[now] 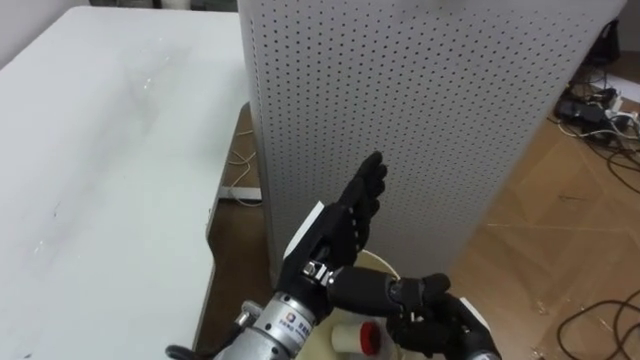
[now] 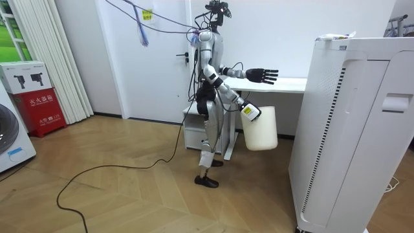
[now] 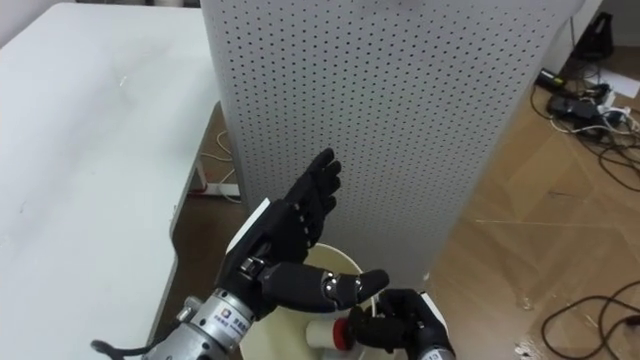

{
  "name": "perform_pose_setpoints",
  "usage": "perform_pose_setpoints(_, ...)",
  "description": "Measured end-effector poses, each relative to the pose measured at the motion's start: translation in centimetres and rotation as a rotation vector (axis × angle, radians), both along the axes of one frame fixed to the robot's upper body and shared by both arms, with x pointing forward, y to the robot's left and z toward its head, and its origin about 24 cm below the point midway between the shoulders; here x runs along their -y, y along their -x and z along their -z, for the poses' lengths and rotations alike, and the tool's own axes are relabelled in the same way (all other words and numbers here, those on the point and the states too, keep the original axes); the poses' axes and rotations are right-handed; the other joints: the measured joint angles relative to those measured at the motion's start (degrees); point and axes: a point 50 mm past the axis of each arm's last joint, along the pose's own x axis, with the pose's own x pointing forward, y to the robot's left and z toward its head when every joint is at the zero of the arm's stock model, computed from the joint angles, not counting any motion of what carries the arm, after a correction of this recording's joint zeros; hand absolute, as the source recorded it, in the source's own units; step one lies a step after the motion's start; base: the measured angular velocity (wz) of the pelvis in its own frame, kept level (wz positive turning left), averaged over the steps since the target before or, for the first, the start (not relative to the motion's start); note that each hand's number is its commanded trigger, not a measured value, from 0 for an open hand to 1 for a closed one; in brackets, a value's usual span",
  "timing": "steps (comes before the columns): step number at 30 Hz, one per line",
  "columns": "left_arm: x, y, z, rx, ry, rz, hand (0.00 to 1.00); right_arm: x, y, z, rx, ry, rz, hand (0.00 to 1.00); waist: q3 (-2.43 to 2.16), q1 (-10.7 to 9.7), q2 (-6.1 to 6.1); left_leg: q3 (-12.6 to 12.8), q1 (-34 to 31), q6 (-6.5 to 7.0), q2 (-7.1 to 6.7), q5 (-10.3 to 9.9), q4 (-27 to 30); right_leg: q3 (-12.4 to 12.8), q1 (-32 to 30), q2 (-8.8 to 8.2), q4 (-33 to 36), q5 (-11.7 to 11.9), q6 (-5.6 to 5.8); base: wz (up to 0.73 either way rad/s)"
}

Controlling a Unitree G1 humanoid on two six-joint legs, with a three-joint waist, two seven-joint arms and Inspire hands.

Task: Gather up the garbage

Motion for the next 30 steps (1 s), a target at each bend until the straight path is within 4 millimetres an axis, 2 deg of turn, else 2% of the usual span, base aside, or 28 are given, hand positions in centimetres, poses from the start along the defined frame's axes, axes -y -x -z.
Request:
perform_pose_setpoints(5, 0.0, 0.0, -0.1, 0.014, -0.017, -0.006, 0.0, 0.0, 0.1, -0.1, 0.005, -0.003, 0.0, 1.0, -0.06, 0.1, 0.07, -0.1, 0.0, -0.04, 0.06, 0.0, 0.2, 0.0, 0.1, 0.08, -0.1, 0.0, -0.01, 0.0)
perform_pose_setpoints(8, -0.1, -0.1, -0.3, 0.048, -0.067, -0.027, 0.0, -0.1, 0.4, -0.1, 0.009, -0.013, 0.001, 1.0, -0.35, 0.2, 0.55, 0.0, 0.4, -0.08, 0.08, -0.1, 0.2, 0.2, -0.1, 0.12, -0.1, 0.0, -0.03, -0.06)
perform_pose_setpoints(11, -0.8, -0.3, -0.9, 0.092, -0.11, -0.08, 0.0, 0.0, 0.5, -0.1, 0.011, -0.013, 0.004, 1.0, -0.74, 1.4, 1.08, 0.0, 2.1, -0.45, 0.07, -0.5, -0.2, 0.3, -0.1, 0.18, 0.1, 0.1, -0.18, -0.38)
perform_pose_setpoints(13, -2.1, -0.1, -2.0, 0.16, -0.134, -0.156, 0.0, 0.0, 1.1, 0.1, 0.018, -0.019, 0.006, 1.0, -1.01, 2.3, 1.29, -1.4, 3.9, -0.95, -0.12, -1.3, -0.5, 2.2, 0.2, 0.96, 0.2, 0.3, -0.48, -0.72)
perform_pose_setpoints(16, -3.5, -0.2, -3.1, 0.234, -0.169, -0.238, 0.0, 0.1, 1.8, 0.1, 0.024, -0.025, 0.009, 1.0, -1.03, 3.3, 1.3, -2.0, 5.7, -1.48, -0.12, -1.9, -0.8, 4.6, 0.1, 1.88, 0.6, 0.5, -0.77, -0.67)
perform_pose_setpoints(18, -4.7, -0.2, -3.2, 0.251, -0.192, -0.314, 0.0, 0.6, 2.5, 0.1, 0.027, -0.022, 0.024, 1.0, -1.53, 3.2, 1.72, -3.6, 6.7, -1.88, -0.02, -2.6, -0.9, 4.7, 0.5, 2.32, 0.7, 0.6, -0.99, -0.46)
perform_pose_setpoints(20, -5.2, -0.3, -3.3, 0.256, -0.197, -0.341, 0.0, 1.5, 3.1, 0.1, 0.024, -0.007, 0.044, 1.0, -1.67, 2.8, 1.93, -3.6, 7.3, -1.95, 0.0, -2.6, -1.2, 4.9, 0.9, 2.44, 0.8, 0.6, -1.01, -0.17)
perform_pose_setpoints(22, -5.4, 0.0, -3.7, 0.274, -0.19, -0.368, 0.0, 2.3, 3.4, 0.2, 0.02, 0.005, 0.081, 1.0, -1.74, 3.1, 2.1, -3.5, 8.2, -1.97, -0.17, -2.7, -1.9, 6.5, 0.8, 2.85, 0.9, 0.6, -1.08, -0.32)
perform_pose_setpoints(27, -6.0, 0.2, -4.7, 0.34, -0.207, -0.408, 0.0, 2.5, 3.4, 0.0, 0.029, 0.021, 0.11, 1.0, -1.84, 2.8, 2.26, -3.1, 9.1, -1.99, -0.32, -2.9, -2.5, 8.0, 0.0, 3.32, 1.3, 0.7, -1.13, -0.25)
perform_pose_setpoints(30, -6.8, 0.0, -5.0, 0.353, -0.204, -0.443, 0.0, 2.4, 3.2, -0.2, 0.041, 0.016, 0.101, 1.0, -1.83, 3.5, 2.26, -2.8, 9.6, -1.98, -0.52, -3.4, -2.6, 8.1, -1.1, 3.38, 2.8, 0.7, -1.14, -0.41)
